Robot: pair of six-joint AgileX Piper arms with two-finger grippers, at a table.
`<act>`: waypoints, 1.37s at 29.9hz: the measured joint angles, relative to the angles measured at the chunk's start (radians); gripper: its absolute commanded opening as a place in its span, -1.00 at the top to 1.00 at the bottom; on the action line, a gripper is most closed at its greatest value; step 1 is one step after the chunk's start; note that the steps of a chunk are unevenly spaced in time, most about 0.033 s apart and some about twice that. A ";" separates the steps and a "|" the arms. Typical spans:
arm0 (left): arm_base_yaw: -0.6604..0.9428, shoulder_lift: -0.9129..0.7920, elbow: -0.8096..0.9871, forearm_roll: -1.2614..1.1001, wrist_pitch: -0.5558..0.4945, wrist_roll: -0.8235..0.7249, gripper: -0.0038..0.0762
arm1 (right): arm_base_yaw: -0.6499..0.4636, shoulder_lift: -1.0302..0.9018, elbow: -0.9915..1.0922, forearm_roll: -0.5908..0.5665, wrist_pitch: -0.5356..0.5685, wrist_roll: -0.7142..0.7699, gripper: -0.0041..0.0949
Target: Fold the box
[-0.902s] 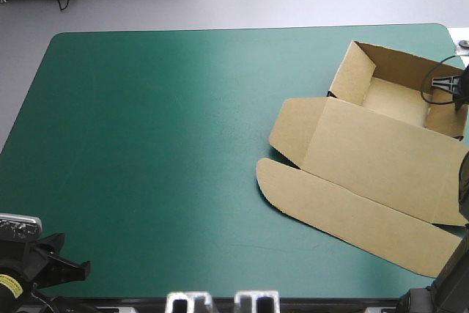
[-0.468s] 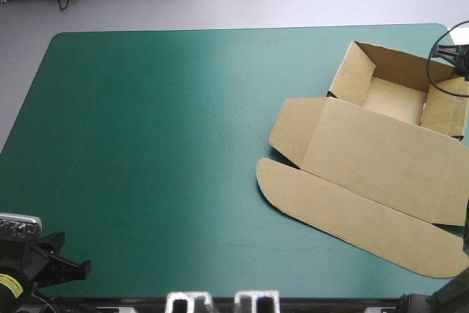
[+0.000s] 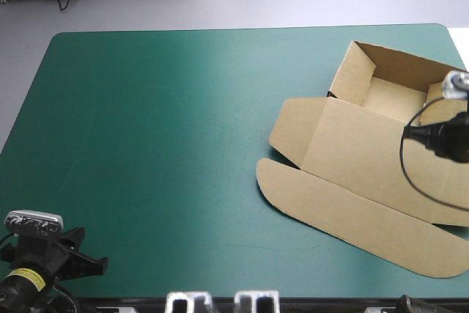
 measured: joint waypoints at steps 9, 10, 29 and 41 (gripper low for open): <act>0.000 -0.106 0.010 -0.034 -0.012 0.045 0.93 | 0.001 -0.434 0.440 0.043 -0.143 -0.113 0.95; 0.000 -0.114 0.010 -0.035 -0.012 0.047 0.93 | 0.001 -0.477 0.477 0.045 -0.155 -0.121 0.95; 0.000 -0.128 0.011 -0.109 -0.011 0.177 0.93 | 0.001 -0.911 0.691 -0.168 -0.202 0.120 0.96; 0.000 -0.128 0.011 -0.109 0.012 0.175 0.93 | 0.001 -0.912 0.691 -0.170 -0.203 0.123 0.96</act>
